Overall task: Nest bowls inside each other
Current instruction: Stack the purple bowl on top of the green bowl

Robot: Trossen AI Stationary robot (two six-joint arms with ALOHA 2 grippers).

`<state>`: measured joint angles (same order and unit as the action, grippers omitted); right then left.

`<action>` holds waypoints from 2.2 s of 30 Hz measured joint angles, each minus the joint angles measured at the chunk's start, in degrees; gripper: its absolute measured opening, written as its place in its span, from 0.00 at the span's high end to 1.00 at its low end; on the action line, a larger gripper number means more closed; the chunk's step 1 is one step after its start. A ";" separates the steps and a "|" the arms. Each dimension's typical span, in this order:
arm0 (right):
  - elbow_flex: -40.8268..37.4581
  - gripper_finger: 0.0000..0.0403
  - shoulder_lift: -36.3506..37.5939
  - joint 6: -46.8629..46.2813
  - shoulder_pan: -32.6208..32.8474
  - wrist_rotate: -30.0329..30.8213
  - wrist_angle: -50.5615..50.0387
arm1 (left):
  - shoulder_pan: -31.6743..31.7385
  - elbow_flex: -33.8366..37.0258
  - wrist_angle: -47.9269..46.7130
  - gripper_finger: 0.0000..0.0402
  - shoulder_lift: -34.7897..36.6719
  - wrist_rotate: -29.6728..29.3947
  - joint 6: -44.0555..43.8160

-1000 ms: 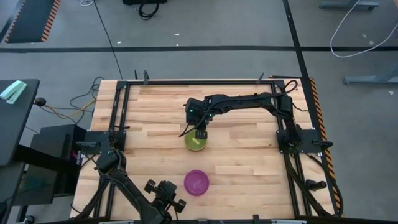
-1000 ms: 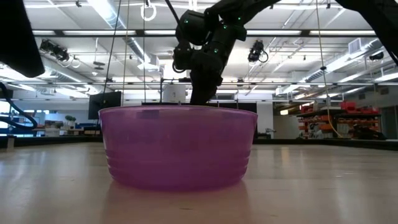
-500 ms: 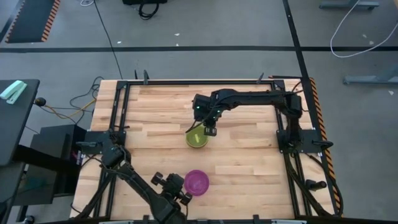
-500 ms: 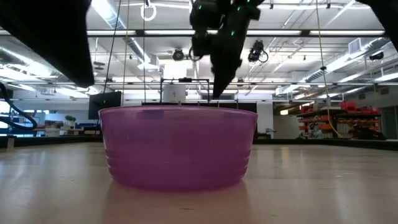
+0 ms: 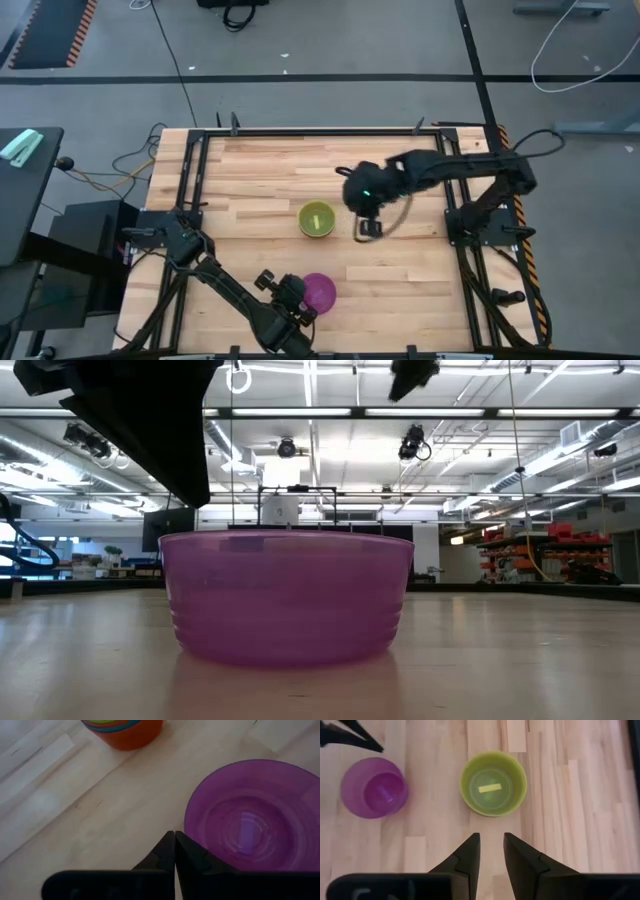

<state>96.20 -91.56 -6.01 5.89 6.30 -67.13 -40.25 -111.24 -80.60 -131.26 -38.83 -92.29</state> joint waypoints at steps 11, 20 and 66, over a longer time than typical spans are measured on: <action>-20.05 0.77 13.37 -10.87 13.66 5.24 2.36 | -0.04 0.00 4.39 0.93 0.00 1.08 0.11; -36.36 0.77 25.93 -19.62 21.89 5.44 6.53 | 1.73 0.00 9.92 0.94 0.00 3.55 5.73; -45.88 0.77 31.36 -26.85 25.53 5.67 10.12 | 20.27 -0.11 6.97 0.81 3.56 35.06 15.22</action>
<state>50.33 -60.20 -32.86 31.42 11.97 -57.01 -19.98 -111.35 -73.64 -127.70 -3.77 -77.07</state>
